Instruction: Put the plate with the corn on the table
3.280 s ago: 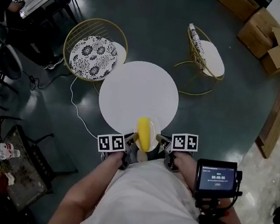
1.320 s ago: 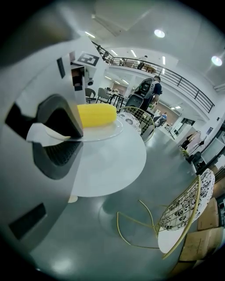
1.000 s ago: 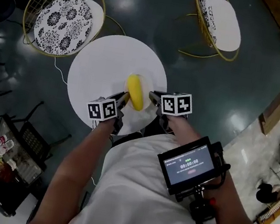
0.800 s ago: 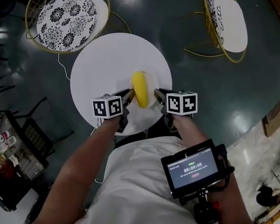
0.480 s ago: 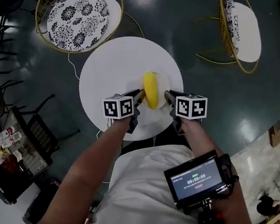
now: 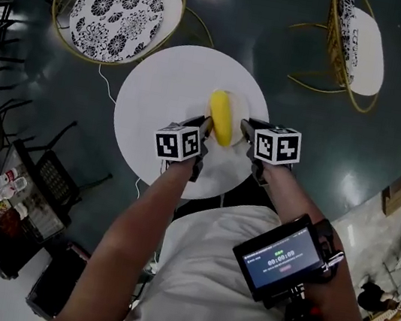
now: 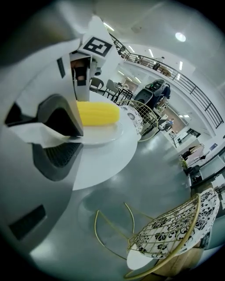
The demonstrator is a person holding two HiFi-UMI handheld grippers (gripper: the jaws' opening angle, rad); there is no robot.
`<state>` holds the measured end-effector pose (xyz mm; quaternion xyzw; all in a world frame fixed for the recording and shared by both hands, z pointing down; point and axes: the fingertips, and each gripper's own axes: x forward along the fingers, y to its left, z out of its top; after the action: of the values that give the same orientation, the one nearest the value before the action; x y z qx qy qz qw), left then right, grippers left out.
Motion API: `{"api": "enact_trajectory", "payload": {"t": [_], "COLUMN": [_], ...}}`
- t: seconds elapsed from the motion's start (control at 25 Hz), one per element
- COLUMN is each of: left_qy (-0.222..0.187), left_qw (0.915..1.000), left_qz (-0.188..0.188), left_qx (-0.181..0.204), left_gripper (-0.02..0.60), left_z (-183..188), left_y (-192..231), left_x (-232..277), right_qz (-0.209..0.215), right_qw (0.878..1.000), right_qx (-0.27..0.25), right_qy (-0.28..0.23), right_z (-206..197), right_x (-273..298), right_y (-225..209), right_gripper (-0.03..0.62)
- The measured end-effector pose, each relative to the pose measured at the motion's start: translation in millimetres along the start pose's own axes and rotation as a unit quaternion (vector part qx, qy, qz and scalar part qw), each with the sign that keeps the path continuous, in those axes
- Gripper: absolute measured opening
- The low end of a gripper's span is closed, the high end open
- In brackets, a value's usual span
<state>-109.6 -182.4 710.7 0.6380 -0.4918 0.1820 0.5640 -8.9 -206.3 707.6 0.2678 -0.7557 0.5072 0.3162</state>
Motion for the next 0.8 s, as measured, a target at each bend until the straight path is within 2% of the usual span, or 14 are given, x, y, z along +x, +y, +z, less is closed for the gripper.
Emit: {"api": "enact_trajectory", "payload": {"t": [0.24,0.56,0.68,0.8], "left_qy": [0.017,0.016,0.009,-0.001], "left_qw": [0.9991,0.9976,0.9961,0.9951], "left_qz": [0.028,0.04,0.05,0.058], "left_qx": [0.028,0.055,0.072,0.08], "left_gripper": [0.041,0.051,0.058,0.061], "left_z": [1.1,2.2,2.9,3.0], "left_y": [-3.7,-4.1,-3.1,-1.7], "left_x": [2.6,3.1,1.3,-1.8], "right_qz": [-0.019,-0.042,-0.038,-0.027], "right_qw": [1.0,0.998,0.998,0.999], "right_qx": [-0.005,-0.052,-0.044,-0.009], "right_qy": [0.002,-0.001,-0.011,-0.026], "right_z": [-2.6,-3.1,-2.4,-1.9], "right_x": [1.3,2.3,2.6,0.5], "right_y": [-1.1,-0.5,-1.8,-4.7], "right_gripper": [0.043,0.057,0.071,0.074]}}
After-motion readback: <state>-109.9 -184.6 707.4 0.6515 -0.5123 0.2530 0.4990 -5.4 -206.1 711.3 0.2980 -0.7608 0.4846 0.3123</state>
